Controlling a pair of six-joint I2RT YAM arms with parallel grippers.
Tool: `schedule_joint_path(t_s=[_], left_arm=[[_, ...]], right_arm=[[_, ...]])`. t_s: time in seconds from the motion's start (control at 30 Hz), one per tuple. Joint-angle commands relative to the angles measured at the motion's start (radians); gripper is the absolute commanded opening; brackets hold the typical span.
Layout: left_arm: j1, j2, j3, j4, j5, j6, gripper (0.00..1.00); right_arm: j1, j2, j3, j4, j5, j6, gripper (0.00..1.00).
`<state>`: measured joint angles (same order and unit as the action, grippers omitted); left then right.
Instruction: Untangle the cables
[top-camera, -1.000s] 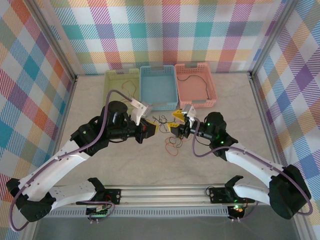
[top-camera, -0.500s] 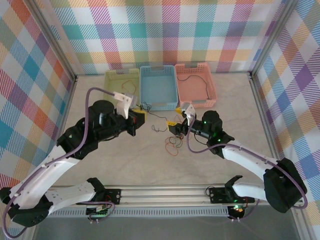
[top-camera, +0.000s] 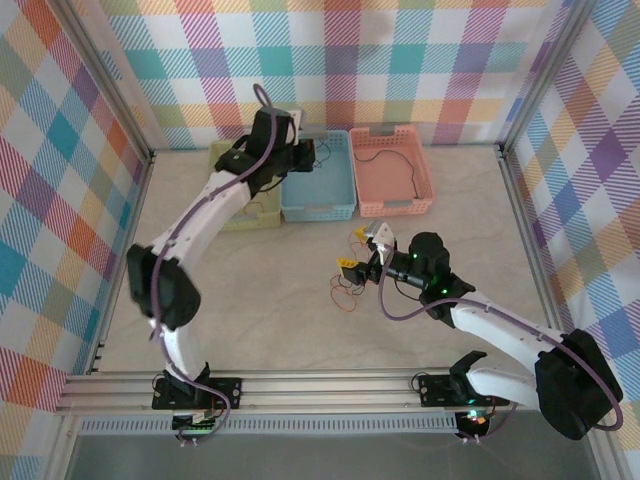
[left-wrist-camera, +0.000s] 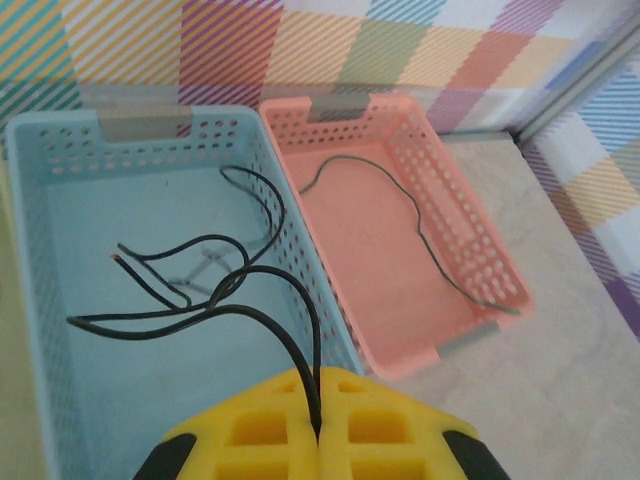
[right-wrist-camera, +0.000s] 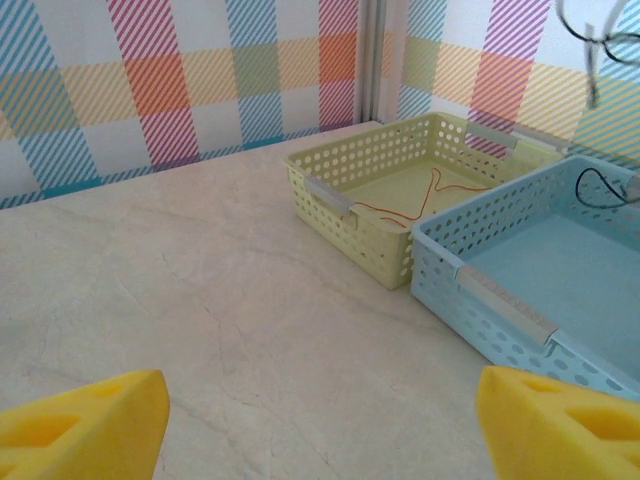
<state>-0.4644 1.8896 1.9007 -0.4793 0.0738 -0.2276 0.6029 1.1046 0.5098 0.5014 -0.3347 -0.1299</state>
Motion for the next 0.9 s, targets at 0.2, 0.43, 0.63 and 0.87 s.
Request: schedule_joint_path(t_s=[0.2, 0.43, 0.63, 0.87], left_arm=[[0.037, 0.354, 0.309, -0.15, 0.083, -0.034, 0.18], [0.033, 0.201, 0.109, -0.092, 0.112, -0.064, 0.66], [-0.022, -0.142, -0.251, 0.036, 0.13, -0.075, 0.67], [-0.123, -0.47, -0.656, 0.157, 0.126, -0.104, 0.7]], right_arm=[[0.002, 0.005, 0.04, -0.07, 0.159, 0.086, 0.8], [-0.041, -0.081, 0.124, -0.385, 0.328, 0.295, 0.75], [-0.177, -0.111, 0.196, -0.674, 0.274, 0.485, 0.68], [-0.246, 0.106, 0.286, -0.821, 0.045, 0.565, 0.62]])
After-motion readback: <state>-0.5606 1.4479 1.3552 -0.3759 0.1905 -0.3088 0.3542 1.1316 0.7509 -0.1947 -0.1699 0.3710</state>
